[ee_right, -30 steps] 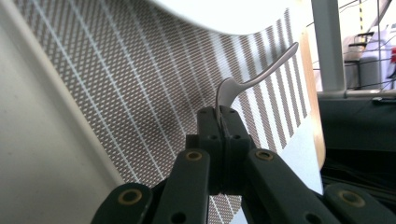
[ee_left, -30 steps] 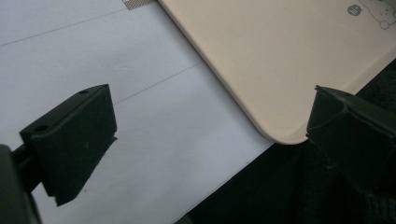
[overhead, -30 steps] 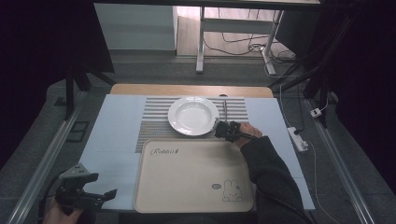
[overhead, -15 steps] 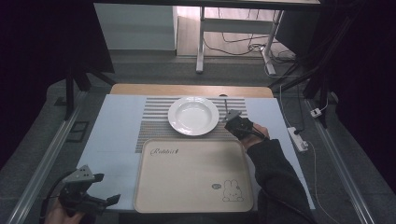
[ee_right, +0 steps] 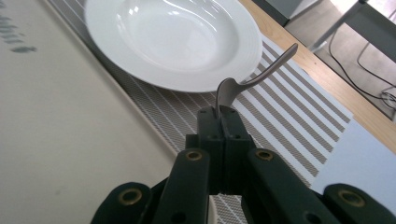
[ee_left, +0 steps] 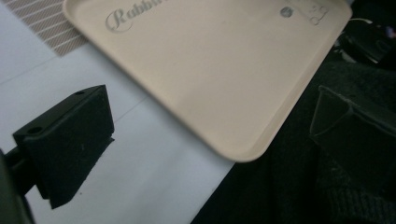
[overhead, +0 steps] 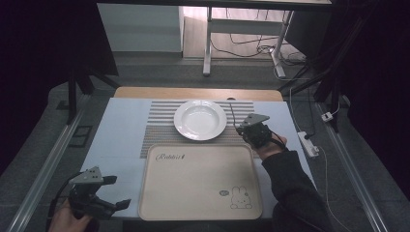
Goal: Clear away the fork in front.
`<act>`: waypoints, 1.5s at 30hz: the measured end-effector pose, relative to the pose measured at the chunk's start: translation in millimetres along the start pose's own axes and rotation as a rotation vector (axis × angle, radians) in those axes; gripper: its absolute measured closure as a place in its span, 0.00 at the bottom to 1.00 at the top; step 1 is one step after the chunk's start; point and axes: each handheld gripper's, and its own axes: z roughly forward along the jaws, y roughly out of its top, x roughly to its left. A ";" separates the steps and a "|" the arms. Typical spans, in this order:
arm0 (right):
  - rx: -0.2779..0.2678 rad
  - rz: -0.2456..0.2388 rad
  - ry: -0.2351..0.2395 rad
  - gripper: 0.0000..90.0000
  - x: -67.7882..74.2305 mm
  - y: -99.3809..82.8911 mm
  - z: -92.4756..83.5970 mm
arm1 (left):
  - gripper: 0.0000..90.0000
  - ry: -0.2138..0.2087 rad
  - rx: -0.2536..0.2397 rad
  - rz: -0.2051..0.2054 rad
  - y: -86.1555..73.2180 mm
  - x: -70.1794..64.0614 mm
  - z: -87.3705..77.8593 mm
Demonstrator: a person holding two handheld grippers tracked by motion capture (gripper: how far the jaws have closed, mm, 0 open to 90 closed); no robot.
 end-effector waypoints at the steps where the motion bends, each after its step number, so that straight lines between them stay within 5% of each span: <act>1: -0.010 0.006 0.009 1.00 1.0 -0.4 -3.0 | 0.00 -0.010 -0.007 0.007 1.6 0.5 1.6; 5: -0.046 0.020 0.046 1.00 6.3 -2.0 -13.5 | 0.00 -0.050 -0.028 0.043 10.7 5.3 10.3; 10: -0.082 0.022 0.099 1.00 18.9 -4.0 -26.2 | 0.00 -0.053 -0.024 0.079 19.6 7.8 19.7; 17: -0.122 -0.003 0.177 1.00 42.8 -7.0 -45.2 | 0.00 -0.072 0.032 0.148 46.4 6.0 40.2; 23: -0.165 0.024 0.265 1.00 59.2 -12.2 -58.8 | 0.00 -0.078 0.071 0.206 63.3 2.0 57.3; 35: -0.184 0.030 0.395 1.00 93.6 -20.8 -71.0 | 0.00 -0.096 0.097 0.274 89.1 -2.4 85.2; 45: -0.201 0.032 0.528 1.00 118.7 -23.9 -77.8 | 0.00 -0.140 0.134 0.413 112.5 0.1 103.6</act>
